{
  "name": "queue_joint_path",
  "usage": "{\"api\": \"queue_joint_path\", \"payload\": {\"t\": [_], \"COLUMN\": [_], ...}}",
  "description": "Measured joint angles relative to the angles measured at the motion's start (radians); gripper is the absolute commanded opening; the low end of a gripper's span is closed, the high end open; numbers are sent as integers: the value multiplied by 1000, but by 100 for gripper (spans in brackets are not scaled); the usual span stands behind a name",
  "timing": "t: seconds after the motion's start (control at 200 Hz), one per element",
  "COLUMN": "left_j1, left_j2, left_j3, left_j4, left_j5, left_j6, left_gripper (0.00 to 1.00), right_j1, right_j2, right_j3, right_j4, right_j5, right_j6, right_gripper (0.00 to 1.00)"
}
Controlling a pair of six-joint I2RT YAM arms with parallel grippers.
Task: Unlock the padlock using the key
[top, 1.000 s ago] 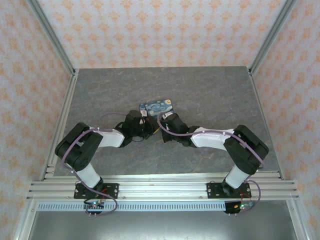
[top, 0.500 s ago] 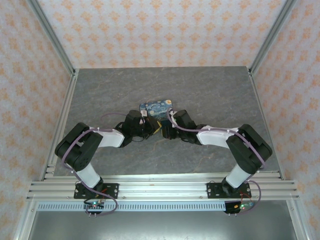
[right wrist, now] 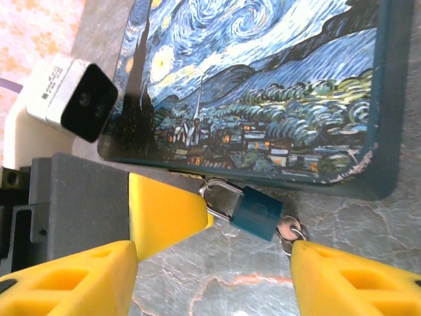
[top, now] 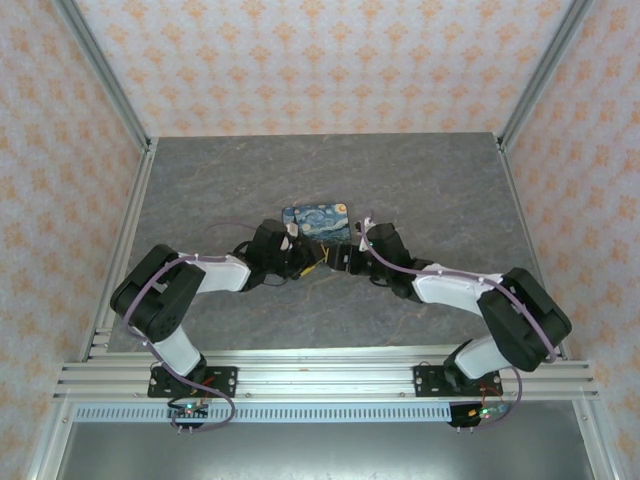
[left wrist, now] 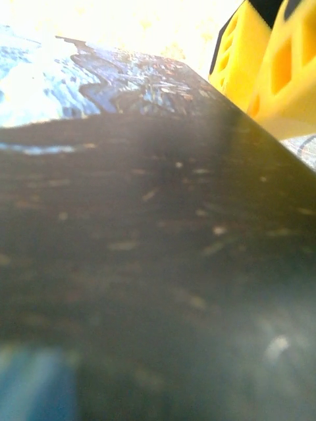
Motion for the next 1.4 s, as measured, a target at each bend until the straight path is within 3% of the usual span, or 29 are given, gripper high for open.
{"api": "queue_joint_path", "payload": {"t": [0.18, 0.435, 0.581, 0.841, 0.941, 0.966, 1.171, 1.401], "left_j1": [12, 6, 14, 26, 26, 26, 26, 49], "left_j2": [-54, -281, -364, -377, -377, -377, -378, -377], "left_j3": [-16, -39, -39, -39, -39, -39, -37, 23], "left_j4": [-82, -233, -287, -349, -356, -357, -380, -430], "left_j5": [-40, -58, -98, -151, -163, -169, -204, -232], "left_j6": [19, 71, 92, 101, 105, 106, 119, 146], "left_gripper": [73, 86, 90, 92, 93, 100, 100, 100], "right_j1": [2, 5, -3, -35, -37, -37, -37, -37], "right_j2": [42, 119, 180, 270, 267, 264, 211, 209], "right_j3": [-2, 12, 94, 258, 237, 221, 60, 31], "right_j4": [67, 107, 71, 62, 87, 97, 114, 104], "right_j5": [-30, 1, 20, 15, 6, 3, 1, 8], "right_j6": [54, 72, 64, 61, 66, 69, 72, 32], "right_gripper": [63, 63, 63, 61, 61, 61, 60, 60]}}
